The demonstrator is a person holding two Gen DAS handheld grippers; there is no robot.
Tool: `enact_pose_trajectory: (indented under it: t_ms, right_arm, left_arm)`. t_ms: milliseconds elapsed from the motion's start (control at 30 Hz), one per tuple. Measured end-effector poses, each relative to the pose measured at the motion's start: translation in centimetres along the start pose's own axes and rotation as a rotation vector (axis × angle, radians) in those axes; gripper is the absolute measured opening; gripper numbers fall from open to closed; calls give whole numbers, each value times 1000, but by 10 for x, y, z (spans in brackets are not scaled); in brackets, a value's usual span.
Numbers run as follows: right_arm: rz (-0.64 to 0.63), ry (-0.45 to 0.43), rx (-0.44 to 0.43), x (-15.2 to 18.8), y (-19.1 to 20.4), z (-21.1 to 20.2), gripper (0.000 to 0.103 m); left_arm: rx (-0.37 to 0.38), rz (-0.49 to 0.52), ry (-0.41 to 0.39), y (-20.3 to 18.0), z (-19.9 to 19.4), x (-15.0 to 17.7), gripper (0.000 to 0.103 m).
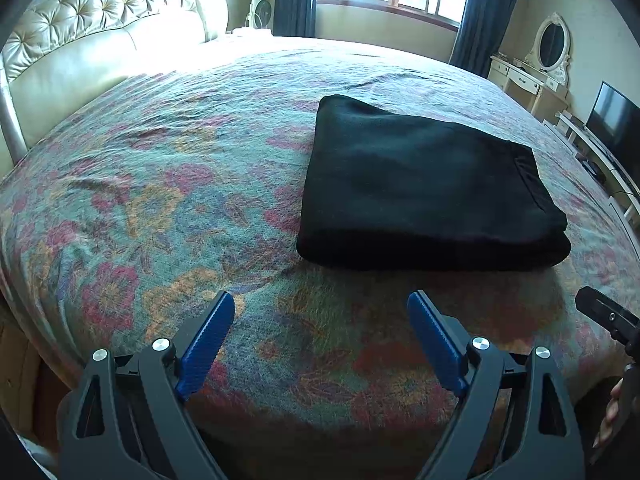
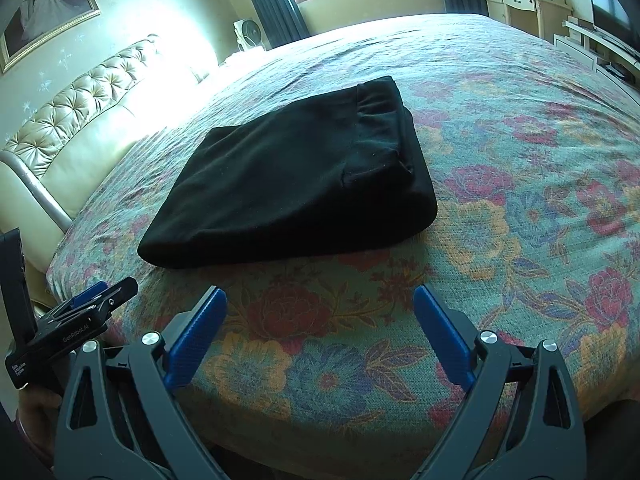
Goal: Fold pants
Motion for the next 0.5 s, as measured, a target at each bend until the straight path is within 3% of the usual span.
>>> enact_pose_trajectory:
  t_ms: [500]
  right_arm:
    - [-2,1,-2,0,1,-1,95]
  left_arm:
    - [7,2,-2,-4,-1,0,87]
Point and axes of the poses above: each gripper's, at about its wrist camera, not at the fingertips, and z roughly the way its jaws point, y to its left, x to its underside, the point moved 7 cm from there along z, roughly the way its jaws point, and after that the axes turned 15 degrees about -y, right-handed, at the moved point
